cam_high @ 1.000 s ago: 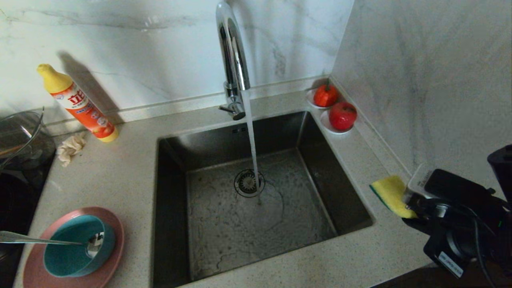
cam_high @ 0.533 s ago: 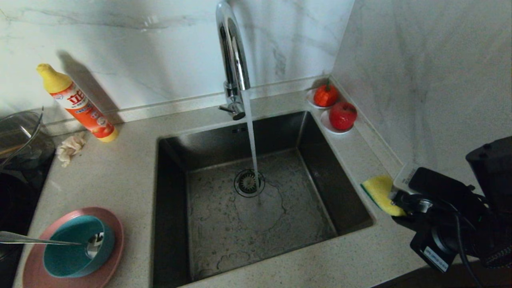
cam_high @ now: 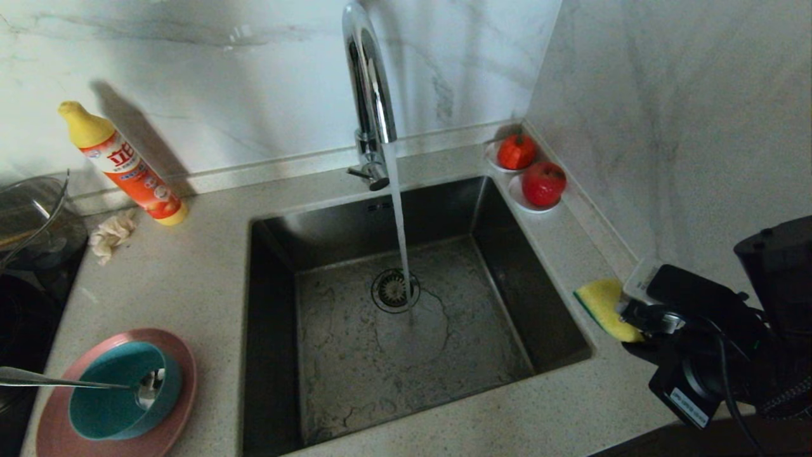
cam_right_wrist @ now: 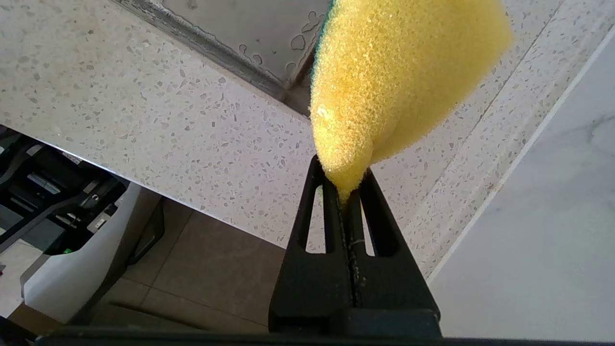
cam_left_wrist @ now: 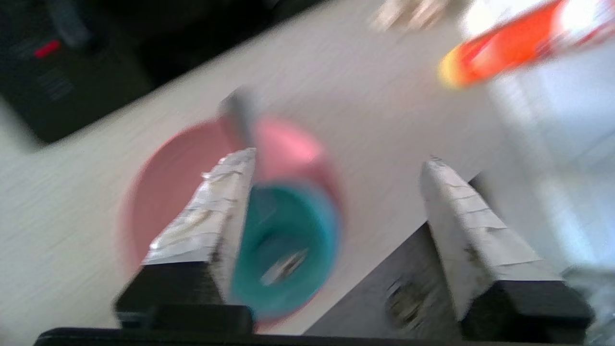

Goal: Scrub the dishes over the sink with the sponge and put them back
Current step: Rinse the spoon

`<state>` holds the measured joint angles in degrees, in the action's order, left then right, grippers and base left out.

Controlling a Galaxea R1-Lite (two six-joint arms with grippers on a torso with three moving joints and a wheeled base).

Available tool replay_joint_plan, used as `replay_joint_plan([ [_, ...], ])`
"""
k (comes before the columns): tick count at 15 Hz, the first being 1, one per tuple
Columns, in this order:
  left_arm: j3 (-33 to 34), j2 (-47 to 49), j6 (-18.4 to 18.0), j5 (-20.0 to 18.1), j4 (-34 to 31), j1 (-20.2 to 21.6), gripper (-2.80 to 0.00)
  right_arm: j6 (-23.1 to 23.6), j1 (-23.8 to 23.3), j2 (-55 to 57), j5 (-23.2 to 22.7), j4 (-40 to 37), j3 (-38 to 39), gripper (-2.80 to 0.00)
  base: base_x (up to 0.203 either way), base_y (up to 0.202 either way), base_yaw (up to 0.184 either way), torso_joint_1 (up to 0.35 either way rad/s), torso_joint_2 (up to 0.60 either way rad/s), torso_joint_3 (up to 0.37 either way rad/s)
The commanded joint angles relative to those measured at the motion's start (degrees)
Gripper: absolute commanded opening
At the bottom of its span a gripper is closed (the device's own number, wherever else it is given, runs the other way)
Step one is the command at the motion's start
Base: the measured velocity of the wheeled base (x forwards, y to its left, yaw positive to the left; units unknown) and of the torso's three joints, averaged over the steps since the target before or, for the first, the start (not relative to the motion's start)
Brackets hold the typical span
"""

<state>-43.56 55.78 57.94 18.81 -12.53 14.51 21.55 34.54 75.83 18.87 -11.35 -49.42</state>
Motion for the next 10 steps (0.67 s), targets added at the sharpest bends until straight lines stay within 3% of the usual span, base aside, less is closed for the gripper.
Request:
replay_joint_plan([
  [1, -0.5, 5.0, 0.5, 0.1, 4.7, 1.8, 0.0, 0.2, -0.1, 0.5, 0.1, -0.1, -0.2, -2.8, 0.0, 0.0, 0.0, 0.0, 0.0, 0.0],
  [4, 0.5, 7.3, 0.5, -0.2, 5.0, 5.0, 0.0, 0.2, -0.5, 1.8, 0.1, 0.0, -0.6, -2.8, 0.0, 0.0, 0.0, 0.0, 0.0, 0.0],
  [8, 5.9, 9.2, 0.6, -2.5, 12.9, 5.2, 0.0, 0.5, -0.5, 3.5, 0.1, 1.9, -0.7, -2.8, 0.0, 0.0, 0.0, 0.0, 0.0, 0.0],
  [10, 7.7, 9.7, 0.9, -2.7, 12.9, 5.3, 0.0, 0.9, -0.5, 4.3, 0.1, 2.3, -0.9, -2.8, 0.0, 0.0, 0.0, 0.0, 0.0, 0.0],
])
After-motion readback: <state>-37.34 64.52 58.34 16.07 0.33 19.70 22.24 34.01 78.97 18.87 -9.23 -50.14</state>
